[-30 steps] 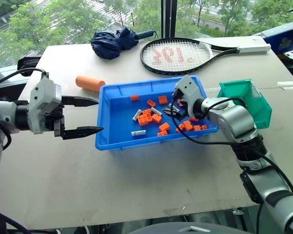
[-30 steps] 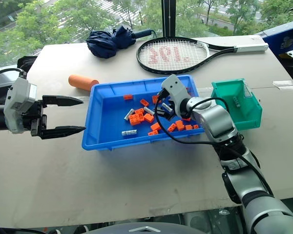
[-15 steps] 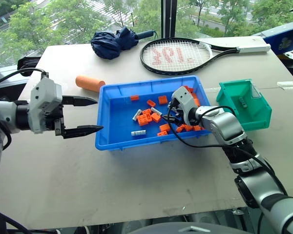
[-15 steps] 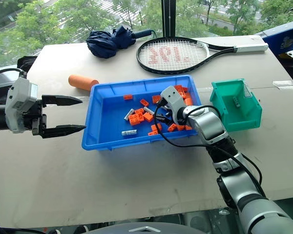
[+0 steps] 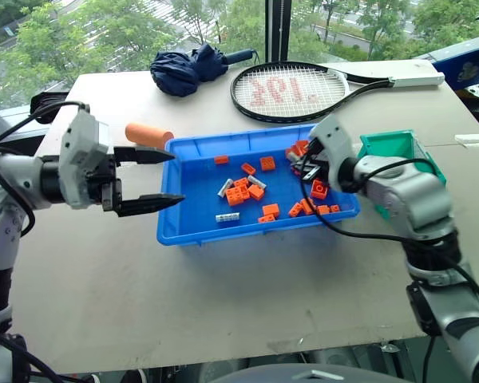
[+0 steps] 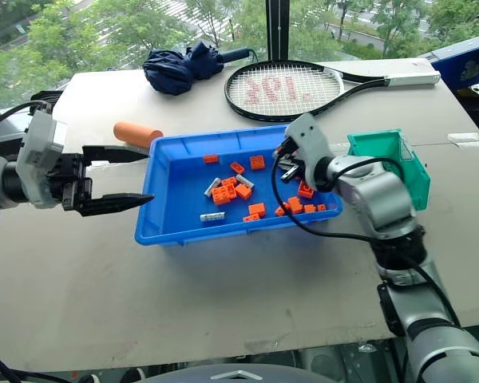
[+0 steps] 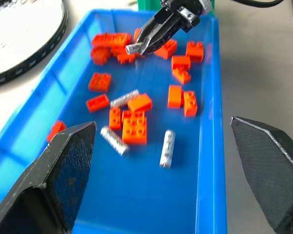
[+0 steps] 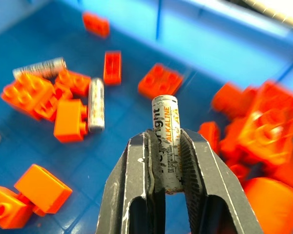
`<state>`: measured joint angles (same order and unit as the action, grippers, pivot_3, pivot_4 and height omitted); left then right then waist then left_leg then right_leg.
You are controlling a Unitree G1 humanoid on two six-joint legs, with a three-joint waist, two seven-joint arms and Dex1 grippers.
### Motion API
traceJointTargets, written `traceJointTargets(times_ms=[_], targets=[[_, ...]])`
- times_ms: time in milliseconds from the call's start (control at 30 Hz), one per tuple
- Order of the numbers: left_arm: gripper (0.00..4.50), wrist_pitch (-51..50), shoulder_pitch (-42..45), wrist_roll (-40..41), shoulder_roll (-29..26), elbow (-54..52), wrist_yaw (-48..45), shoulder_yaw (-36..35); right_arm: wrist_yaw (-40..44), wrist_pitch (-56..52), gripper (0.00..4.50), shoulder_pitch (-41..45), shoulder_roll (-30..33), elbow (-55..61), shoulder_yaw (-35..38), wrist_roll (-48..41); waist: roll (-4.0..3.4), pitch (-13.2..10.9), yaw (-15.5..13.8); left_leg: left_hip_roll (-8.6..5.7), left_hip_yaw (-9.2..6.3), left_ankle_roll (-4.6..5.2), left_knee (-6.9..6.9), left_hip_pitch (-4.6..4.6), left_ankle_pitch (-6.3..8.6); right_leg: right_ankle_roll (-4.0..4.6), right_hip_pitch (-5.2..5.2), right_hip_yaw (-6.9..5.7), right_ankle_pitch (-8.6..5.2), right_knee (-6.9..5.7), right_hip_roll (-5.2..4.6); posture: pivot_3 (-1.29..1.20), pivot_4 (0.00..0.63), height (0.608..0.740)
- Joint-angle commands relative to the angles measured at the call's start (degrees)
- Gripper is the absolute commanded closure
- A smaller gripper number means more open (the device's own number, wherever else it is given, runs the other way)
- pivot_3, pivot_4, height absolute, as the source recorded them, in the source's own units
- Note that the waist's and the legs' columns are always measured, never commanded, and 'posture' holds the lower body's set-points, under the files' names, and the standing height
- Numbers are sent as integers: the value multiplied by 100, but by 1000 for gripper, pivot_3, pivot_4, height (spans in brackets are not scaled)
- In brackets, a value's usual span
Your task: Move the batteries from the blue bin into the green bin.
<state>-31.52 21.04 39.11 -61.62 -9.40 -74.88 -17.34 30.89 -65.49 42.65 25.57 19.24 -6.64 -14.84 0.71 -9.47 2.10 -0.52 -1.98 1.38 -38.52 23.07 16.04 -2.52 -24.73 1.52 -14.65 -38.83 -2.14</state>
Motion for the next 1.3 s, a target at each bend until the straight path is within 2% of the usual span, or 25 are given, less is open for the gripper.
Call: traceJointTargets(times_ms=[33,233,433,500,667,767,900,1100,1300], targets=[[0,-439,387,546,-3,-471,285,-176,47,-180,4451,-139,727,549,846,-81,1,0,-21,-2,0,1,0,0,0,0,0,-1,0,0,-2,0,150,740],[0,-877,1090,1110,237,-729,633,-33,70,336,4451,-775,1663,143,1575,49,4,2,-9,-2,7,2,-3,-3,1,0,4,7,0,-2,2,0,150,740],[0,-978,1282,1226,301,-835,662,80,-62,837,4451,-1181,1863,-561,1705,143,3,1,31,6,22,2,-3,-11,0,0,3,26,0,-5,15,0,150,740],[0,-978,1298,1227,312,-844,674,106,-29,1064,3484,-1270,1923,-682,1637,208,3,1,23,6,23,2,-4,-10,0,0,4,26,0,-5,16,0,150,740],[0,-768,906,850,114,-696,512,61,-58,1124,1459,-1083,1794,-438,1560,112,2,1,25,6,26,-3,-4,-11,-3,0,4,28,0,-4,16,0,150,740],[0,-239,388,150,-227,-463,145,241,143,971,1459,-702,1524,-78,1299,-244,-5,-3,54,11,37,-4,-2,-18,-3,0,1,45,0,-6,22,0,150,740],[0,182,234,-228,-277,44,-41,247,357,581,1459,-163,899,178,754,-749,-5,-3,32,23,33,2,-1,-21,0,2,1,40,-1,-7,32,0,150,740],[0,629,-281,-607,-467,712,-300,-135,574,1097,1459,244,106,-268,-522,-563,-1,-1,5,7,25,-3,-5,-6,-3,0,2,22,0,3,12,0,150,740],[0,769,-967,-729,-526,739,-372,-672,706,1510,1459,526,-682,-1074,-1425,-272,-1,-2,35,11,20,-5,-4,-7,-4,1,-3,16,0,-1,12,0,150,740]])
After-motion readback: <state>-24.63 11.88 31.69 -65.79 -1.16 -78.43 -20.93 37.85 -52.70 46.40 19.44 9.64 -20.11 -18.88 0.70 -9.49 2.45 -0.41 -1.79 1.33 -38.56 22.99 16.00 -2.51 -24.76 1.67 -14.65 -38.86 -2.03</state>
